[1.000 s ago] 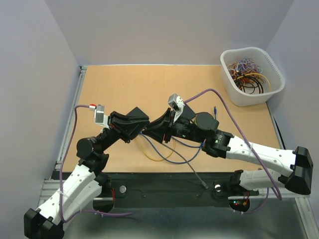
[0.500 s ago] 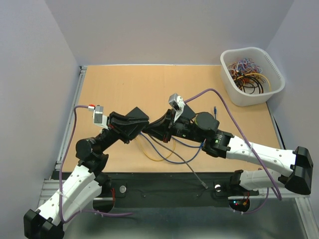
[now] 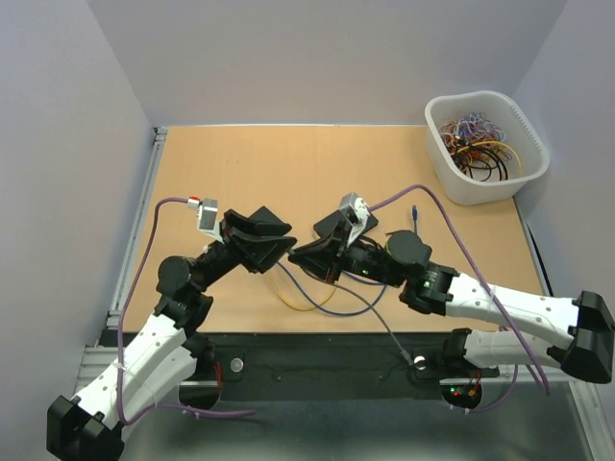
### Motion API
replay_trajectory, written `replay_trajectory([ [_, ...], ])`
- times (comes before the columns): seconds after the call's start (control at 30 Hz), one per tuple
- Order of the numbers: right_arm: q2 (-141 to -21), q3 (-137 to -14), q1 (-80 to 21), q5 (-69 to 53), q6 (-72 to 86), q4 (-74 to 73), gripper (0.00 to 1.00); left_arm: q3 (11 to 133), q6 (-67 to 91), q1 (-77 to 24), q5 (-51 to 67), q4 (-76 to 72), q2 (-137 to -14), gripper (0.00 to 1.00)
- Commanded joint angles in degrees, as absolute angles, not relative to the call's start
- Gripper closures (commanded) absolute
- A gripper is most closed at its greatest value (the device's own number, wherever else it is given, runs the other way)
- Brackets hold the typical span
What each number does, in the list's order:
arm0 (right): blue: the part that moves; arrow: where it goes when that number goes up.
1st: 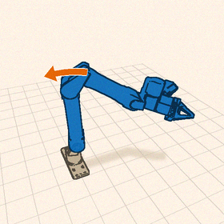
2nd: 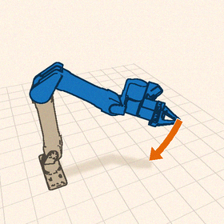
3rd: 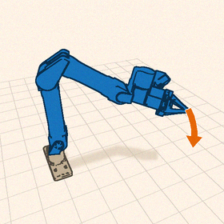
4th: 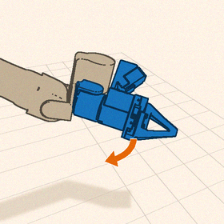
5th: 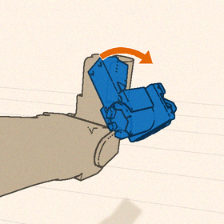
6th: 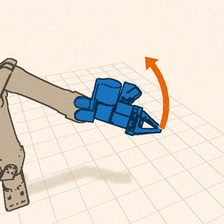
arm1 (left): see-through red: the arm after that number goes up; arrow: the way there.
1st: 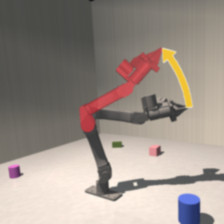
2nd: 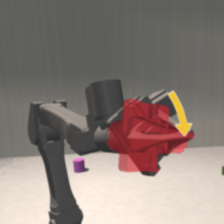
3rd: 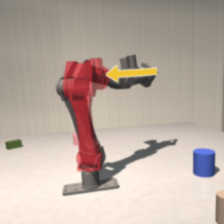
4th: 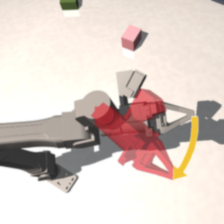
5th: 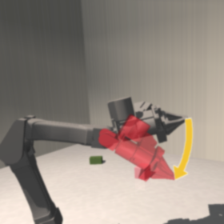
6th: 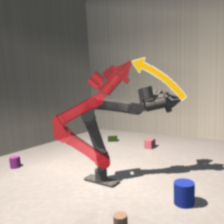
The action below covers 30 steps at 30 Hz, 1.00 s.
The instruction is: Insert the plug into the switch port
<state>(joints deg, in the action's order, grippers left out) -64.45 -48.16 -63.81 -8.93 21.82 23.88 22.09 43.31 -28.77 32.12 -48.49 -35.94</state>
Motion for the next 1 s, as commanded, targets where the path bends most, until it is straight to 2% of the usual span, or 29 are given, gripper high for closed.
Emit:
replay_trajectory([
  [0.0, -55.65, -41.25, -64.07, -1.51, 21.71, 22.88, 0.99, 23.21, 39.64, -28.48, 30.24, -44.04, -37.44, 0.32],
  [0.1, -50.37, -39.38, -64.07, 8.15, 22.41, 13.06, 0.99, 23.29, 38.58, -28.39, 28.04, -42.89, -39.54, 0.26],
  [0.2, -48.08, -39.64, -64.07, 17.64, 24.60, 2.40, 0.99, 24.08, 37.53, -28.39, 25.85, -42.28, -43.32, 0.25],
  [0.47, -57.03, -43.41, -63.90, 37.94, 31.81, -17.30, 1.00, 28.82, 33.40, -28.21, 18.72, -41.57, -55.71, 0.26],
  [0.6, -63.88, -44.82, -61.62, 40.08, 33.22, -21.35, 1.00, 34.00, 31.91, -27.95, 17.84, -42.10, -65.45, 0.28],
  [0.97, -78.39, -46.58, -56.43, 38.58, 30.59, -20.74, 1.00, 46.22, 30.15, -26.10, 20.65, -43.94, -87.00, 0.33],
])
